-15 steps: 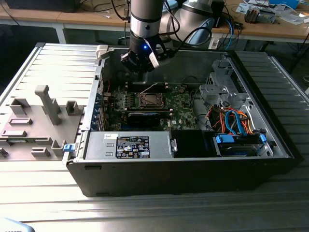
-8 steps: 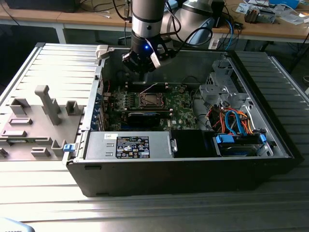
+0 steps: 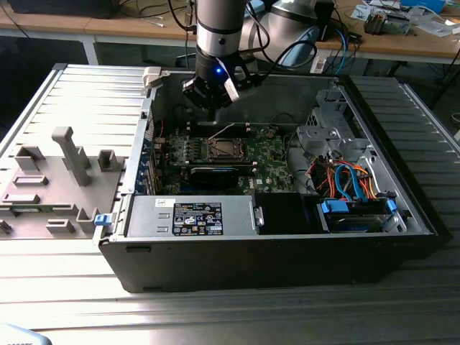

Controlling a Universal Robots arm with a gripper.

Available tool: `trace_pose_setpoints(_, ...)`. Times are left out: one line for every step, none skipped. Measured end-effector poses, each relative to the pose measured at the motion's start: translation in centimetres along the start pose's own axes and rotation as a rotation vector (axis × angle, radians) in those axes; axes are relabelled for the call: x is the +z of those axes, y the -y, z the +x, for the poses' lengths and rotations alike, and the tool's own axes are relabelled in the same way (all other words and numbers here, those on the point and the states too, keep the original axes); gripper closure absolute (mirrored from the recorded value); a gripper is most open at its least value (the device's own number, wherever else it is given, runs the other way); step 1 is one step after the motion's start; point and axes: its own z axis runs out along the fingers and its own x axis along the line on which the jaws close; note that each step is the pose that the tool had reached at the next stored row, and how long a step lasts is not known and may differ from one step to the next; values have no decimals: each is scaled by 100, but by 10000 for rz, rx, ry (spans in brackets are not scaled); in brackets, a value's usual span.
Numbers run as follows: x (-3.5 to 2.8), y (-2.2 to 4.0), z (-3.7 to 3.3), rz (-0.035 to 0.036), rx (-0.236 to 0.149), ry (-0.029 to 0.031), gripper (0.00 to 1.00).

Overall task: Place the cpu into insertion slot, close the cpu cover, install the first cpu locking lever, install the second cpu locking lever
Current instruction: 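Install the first cpu locking lever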

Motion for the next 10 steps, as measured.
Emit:
trace_pose_setpoints(1, 0, 0, 15, -16, 115, 89)
trace_pose_setpoints(1, 1, 0, 40, -42, 305, 89)
trace_pose_setpoints(2, 1, -1, 42, -44, 319, 89)
trace_pose_setpoints(2, 1, -1, 41, -46, 324, 89)
trace_pose_setpoints(2, 1, -1, 42, -46, 330, 89)
trace_pose_setpoints(0, 0, 0, 114, -40, 325, 89)
trace_pose_setpoints(0, 1, 0, 304, -26, 310, 89)
trace_pose_setpoints(0, 1, 0, 546, -5, 292, 89)
trace_pose_setpoints(1, 1, 0, 723, 13, 280, 89)
trace_pose_setpoints(2, 0, 0, 990, 48, 262, 89)
